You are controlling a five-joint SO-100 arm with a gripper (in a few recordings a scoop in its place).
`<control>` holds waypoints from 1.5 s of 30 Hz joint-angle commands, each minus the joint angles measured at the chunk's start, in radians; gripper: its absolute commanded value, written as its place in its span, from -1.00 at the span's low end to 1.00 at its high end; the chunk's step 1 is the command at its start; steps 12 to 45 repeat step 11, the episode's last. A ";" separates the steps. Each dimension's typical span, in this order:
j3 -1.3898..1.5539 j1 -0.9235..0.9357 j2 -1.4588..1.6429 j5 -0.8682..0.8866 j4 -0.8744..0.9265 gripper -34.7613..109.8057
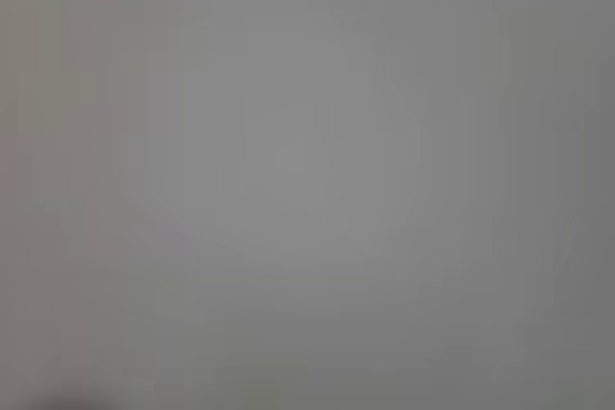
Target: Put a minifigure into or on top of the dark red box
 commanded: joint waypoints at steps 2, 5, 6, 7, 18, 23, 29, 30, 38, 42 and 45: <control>0.002 -0.023 0.017 -0.018 0.018 -0.52; 0.002 -0.023 0.017 -0.018 0.018 -0.52; 0.002 -0.023 0.017 -0.018 0.018 -0.52; 0.002 -0.023 0.017 -0.018 0.018 -0.52; 0.002 -0.023 0.017 -0.018 0.018 -0.52; 0.002 -0.023 0.017 -0.018 0.018 -0.52; 0.002 -0.023 0.017 -0.018 0.018 -0.52; 0.002 -0.023 0.017 -0.018 0.018 -0.52; 0.002 -0.023 0.017 -0.018 0.018 -0.52; 0.002 -0.023 0.017 -0.018 0.018 -0.52; 0.002 -0.023 0.017 -0.018 0.018 -0.52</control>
